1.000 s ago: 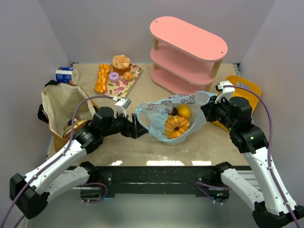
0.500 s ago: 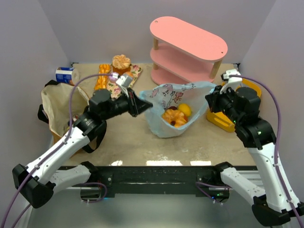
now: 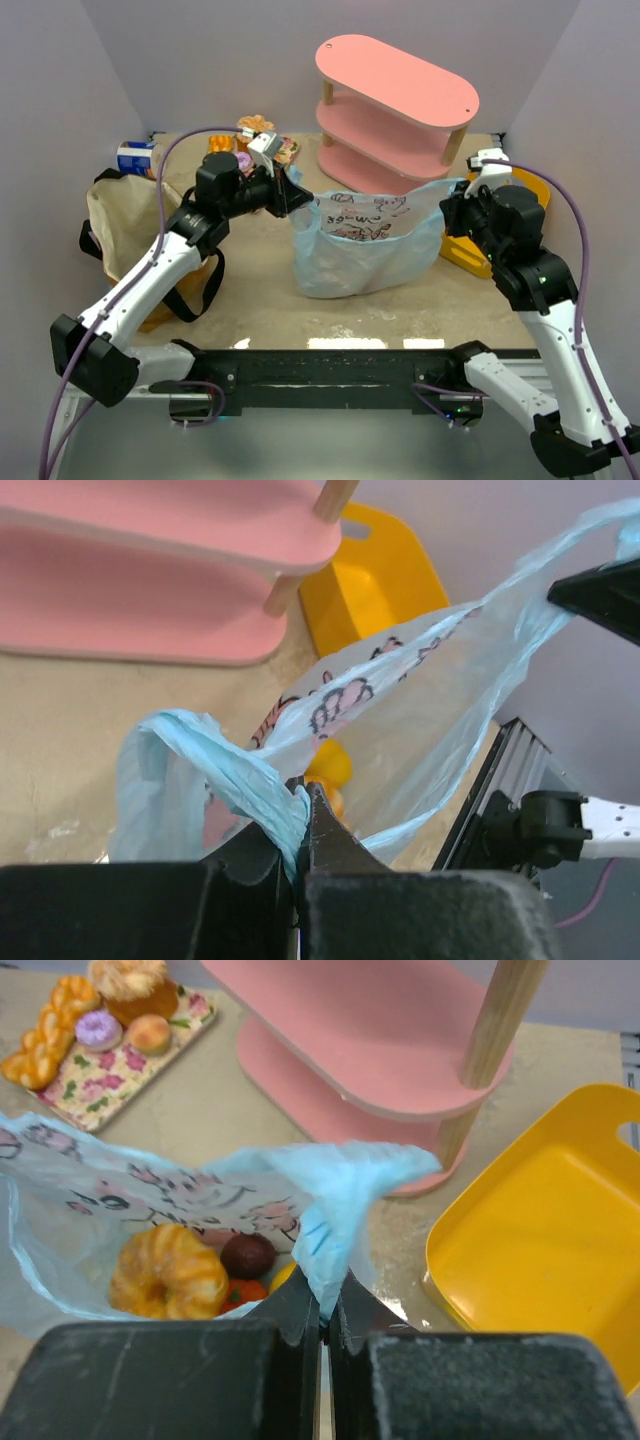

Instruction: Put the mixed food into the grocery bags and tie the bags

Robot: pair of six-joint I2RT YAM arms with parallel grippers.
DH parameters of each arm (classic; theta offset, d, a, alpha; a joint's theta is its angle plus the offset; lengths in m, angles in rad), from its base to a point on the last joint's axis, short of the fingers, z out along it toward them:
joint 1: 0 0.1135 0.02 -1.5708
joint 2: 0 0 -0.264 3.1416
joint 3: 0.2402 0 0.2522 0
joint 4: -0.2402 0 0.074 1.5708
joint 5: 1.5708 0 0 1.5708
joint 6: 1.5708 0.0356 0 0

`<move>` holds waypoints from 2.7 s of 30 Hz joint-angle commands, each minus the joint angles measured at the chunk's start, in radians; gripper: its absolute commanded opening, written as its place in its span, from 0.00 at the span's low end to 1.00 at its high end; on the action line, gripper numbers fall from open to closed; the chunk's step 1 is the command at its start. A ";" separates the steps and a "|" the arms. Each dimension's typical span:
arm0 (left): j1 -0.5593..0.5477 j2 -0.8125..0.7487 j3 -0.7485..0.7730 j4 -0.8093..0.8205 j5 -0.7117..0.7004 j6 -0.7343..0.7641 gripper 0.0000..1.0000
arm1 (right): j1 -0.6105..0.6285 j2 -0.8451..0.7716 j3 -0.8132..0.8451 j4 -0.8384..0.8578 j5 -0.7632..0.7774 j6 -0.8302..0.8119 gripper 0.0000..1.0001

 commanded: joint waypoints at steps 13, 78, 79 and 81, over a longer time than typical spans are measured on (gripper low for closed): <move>0.187 0.102 0.418 -0.192 0.019 0.334 0.96 | -0.005 0.028 -0.011 0.029 0.081 -0.017 0.00; 0.265 1.000 0.583 0.146 -0.408 0.156 0.22 | -0.003 0.129 -0.026 0.061 -0.057 -0.006 0.00; 0.258 0.969 0.523 0.161 -0.411 0.157 0.22 | -0.005 0.126 -0.027 0.060 -0.059 -0.008 0.00; 0.239 0.868 0.457 0.213 -0.415 0.146 0.22 | -0.005 0.118 -0.032 0.055 -0.056 -0.006 0.00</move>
